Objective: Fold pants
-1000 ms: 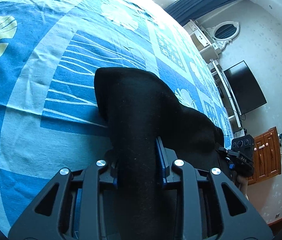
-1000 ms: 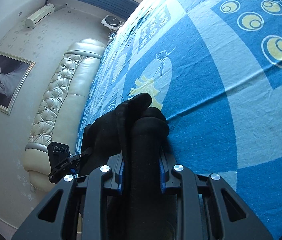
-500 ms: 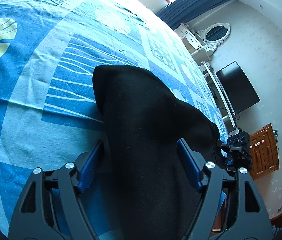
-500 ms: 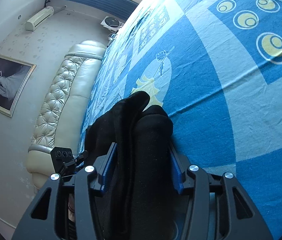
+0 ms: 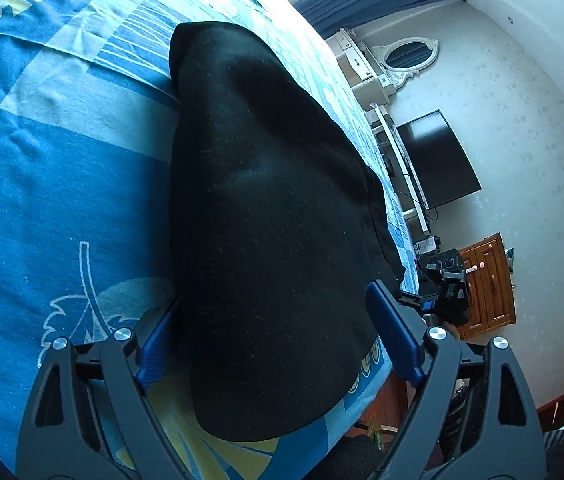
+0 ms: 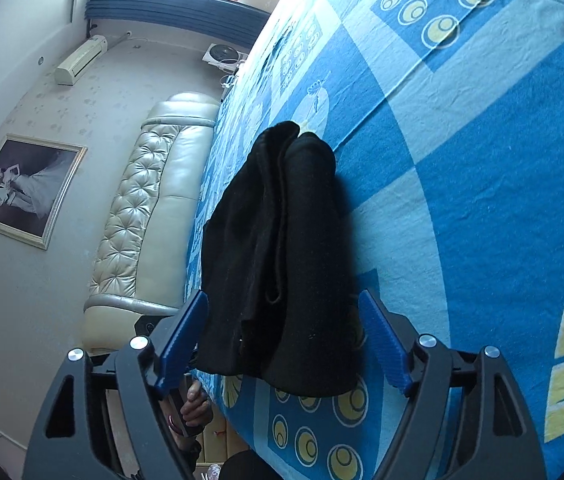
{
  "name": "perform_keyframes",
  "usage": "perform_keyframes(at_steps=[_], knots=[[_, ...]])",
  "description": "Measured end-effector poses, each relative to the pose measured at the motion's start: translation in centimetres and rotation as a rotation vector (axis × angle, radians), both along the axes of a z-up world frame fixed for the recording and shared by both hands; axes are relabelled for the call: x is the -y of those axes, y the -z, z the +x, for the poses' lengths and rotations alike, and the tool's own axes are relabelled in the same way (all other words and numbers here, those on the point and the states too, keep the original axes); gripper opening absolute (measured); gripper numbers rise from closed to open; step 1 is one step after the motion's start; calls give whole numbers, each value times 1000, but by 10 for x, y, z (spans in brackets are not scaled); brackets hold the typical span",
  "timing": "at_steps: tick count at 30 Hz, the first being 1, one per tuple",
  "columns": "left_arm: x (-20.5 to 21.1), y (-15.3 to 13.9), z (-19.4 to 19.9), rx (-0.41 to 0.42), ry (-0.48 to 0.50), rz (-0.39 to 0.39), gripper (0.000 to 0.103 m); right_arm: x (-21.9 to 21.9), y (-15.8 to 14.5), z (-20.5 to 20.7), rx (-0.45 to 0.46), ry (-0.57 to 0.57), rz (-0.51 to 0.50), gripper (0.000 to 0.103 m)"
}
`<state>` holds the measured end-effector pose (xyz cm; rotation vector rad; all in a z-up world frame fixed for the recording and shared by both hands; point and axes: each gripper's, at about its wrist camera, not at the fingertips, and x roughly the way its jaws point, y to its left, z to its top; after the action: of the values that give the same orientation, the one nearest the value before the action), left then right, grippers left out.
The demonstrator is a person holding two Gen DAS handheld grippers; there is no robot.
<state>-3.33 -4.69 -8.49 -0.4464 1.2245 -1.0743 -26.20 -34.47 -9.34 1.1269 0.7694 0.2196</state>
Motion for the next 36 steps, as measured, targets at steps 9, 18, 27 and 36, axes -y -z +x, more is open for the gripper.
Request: perform_keyframes(at_steps=[9,18,27,36], knots=[[-2,15,4,-55,-55,10,46,-25,4,20,-54,-44,-65,62],[-11,8,-6,-74,-88,-13,32,-23,-8,9,-15,-75,-40,32],[-29,9,-32,-99,-67,-5,32,-42,-1,-26,-31,-106,-19,31],[-34,16,-31,-104,-71,-34,32,-38,23,-35,-20,-74,38,31]])
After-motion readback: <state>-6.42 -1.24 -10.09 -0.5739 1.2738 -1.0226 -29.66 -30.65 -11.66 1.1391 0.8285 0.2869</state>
